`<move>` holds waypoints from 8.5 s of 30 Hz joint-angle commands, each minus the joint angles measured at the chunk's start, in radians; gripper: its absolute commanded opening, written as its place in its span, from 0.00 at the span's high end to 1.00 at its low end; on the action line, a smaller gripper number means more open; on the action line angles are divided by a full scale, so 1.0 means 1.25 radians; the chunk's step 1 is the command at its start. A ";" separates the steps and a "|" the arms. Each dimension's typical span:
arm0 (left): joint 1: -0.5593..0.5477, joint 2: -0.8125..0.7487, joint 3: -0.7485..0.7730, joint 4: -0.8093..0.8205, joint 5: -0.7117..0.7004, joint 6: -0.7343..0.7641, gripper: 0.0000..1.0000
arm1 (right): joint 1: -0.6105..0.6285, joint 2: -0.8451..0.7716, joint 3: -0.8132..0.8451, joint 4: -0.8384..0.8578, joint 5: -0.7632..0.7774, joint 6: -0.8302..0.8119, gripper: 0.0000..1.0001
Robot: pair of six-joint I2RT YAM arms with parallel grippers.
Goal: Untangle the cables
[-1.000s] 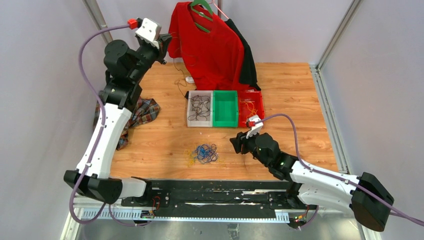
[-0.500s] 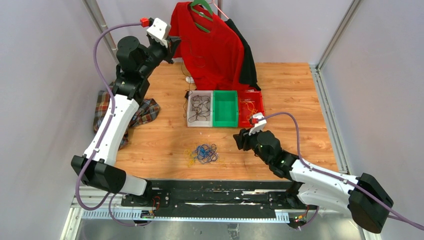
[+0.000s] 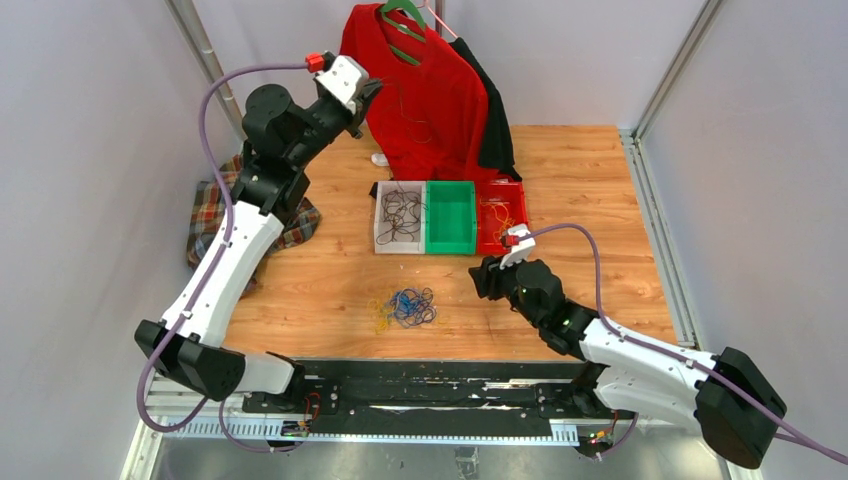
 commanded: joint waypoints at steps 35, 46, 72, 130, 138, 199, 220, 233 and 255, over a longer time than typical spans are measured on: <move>-0.029 0.171 0.079 -0.006 -0.217 0.293 0.99 | -0.040 -0.037 -0.051 0.012 -0.010 0.015 0.55; -0.091 0.090 -0.150 -0.121 -0.150 0.355 1.00 | -0.040 -0.056 -0.074 0.011 0.002 0.022 0.55; -0.116 0.372 -0.166 -0.174 -0.295 0.325 1.00 | -0.065 -0.062 -0.077 -0.029 0.006 0.020 0.55; -0.086 0.109 -0.103 -0.732 0.103 0.336 0.02 | -0.070 0.080 0.095 -0.043 -0.178 -0.038 0.50; -0.102 0.049 -0.370 -0.551 0.227 0.161 0.12 | -0.070 0.085 0.096 -0.044 -0.174 -0.023 0.54; -0.121 -0.102 -0.060 -0.841 0.243 0.084 0.99 | 0.110 0.182 0.346 0.020 -0.273 -0.039 0.31; -0.121 -0.120 0.119 -0.883 0.300 0.030 0.99 | 0.135 0.358 0.394 0.161 -0.247 0.061 0.31; -0.121 -0.128 0.282 -0.931 0.263 0.054 1.00 | 0.105 0.307 0.225 0.174 -0.126 0.028 0.49; -0.121 -0.152 0.207 -0.930 0.310 0.177 1.00 | -0.025 0.168 0.456 0.042 -0.515 0.086 0.23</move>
